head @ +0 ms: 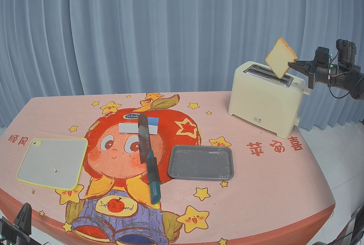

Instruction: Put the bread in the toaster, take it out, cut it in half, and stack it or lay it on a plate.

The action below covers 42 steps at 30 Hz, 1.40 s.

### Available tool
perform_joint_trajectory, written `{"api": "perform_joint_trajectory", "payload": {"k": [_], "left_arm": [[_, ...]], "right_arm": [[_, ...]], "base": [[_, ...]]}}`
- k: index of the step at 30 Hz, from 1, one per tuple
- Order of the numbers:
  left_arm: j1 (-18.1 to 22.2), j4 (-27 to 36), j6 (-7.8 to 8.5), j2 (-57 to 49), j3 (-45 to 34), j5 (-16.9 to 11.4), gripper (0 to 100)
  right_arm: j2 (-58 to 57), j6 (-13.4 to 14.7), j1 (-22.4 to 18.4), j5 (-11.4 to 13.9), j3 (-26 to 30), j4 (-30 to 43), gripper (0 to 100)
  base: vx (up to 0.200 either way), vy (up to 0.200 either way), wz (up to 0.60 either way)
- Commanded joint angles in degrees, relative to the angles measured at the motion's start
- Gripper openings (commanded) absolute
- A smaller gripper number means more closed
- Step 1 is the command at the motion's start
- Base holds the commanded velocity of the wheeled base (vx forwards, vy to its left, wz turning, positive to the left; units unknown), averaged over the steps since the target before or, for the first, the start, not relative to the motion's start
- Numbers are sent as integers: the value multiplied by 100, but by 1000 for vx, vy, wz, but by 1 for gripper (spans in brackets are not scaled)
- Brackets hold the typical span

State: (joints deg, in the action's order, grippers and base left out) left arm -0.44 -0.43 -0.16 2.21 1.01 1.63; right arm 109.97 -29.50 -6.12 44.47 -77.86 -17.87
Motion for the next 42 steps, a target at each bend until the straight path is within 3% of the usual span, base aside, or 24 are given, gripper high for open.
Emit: {"api": "perform_joint_trajectory", "payload": {"k": [1,42], "left_arm": [[0,-1,-2,-1,-101,4,0],[0,-1,-2,8,-101,4,0]], "right_arm": [[77,-108,23,0,52,12,0],[147,-249,58,-9,228,3,0]], "base": [[0,0,0],[0,0,0]]}}
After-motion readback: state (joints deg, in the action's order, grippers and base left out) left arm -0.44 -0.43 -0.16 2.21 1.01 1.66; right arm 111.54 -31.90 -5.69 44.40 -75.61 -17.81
